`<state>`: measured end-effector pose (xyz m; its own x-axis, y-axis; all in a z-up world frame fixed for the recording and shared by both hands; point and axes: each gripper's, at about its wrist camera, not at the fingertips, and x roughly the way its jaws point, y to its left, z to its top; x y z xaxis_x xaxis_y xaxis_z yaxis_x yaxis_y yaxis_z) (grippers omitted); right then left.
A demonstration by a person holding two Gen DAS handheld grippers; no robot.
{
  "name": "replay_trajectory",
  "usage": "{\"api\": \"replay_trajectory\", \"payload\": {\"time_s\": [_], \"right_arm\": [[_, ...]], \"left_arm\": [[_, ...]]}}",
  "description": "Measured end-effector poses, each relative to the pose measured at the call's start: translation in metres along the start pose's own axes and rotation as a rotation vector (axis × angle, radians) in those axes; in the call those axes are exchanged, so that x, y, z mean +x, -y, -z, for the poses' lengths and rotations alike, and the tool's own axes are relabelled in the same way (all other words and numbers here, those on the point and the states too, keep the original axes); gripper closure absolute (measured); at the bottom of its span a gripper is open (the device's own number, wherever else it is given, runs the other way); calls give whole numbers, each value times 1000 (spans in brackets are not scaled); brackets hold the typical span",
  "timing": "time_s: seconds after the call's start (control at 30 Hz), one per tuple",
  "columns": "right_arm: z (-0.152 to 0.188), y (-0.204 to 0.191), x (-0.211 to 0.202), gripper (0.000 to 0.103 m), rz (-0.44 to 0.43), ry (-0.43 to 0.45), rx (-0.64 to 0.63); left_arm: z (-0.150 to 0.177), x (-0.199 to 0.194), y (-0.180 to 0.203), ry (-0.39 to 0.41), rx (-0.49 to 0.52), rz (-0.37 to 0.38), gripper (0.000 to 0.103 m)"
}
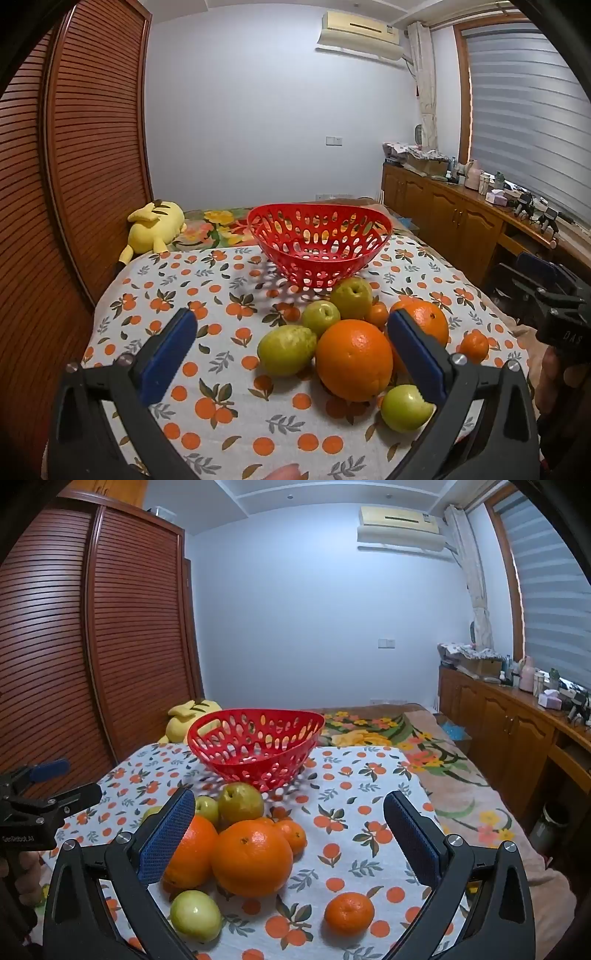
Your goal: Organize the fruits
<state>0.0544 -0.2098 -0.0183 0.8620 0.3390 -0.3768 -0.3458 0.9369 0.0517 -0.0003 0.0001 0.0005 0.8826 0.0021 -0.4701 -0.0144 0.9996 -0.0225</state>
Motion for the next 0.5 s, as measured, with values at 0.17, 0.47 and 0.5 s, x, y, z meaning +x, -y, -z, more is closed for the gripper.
{"api": "replay_trajectory", "payload": {"time_s": [0.17,0.47,0.5], "right_arm": [[0,0,1,0,3,-2,-3],[-1,1,1,0,-4,-5,-5],[-1,1,1,0,-6,-5,-5]], "left_arm": [[-1,1,-1,-3,-1,0,0],[-1,-5,-2,4,-1,-6,0],[1,-6,-2,6,0,-6,0]]}}
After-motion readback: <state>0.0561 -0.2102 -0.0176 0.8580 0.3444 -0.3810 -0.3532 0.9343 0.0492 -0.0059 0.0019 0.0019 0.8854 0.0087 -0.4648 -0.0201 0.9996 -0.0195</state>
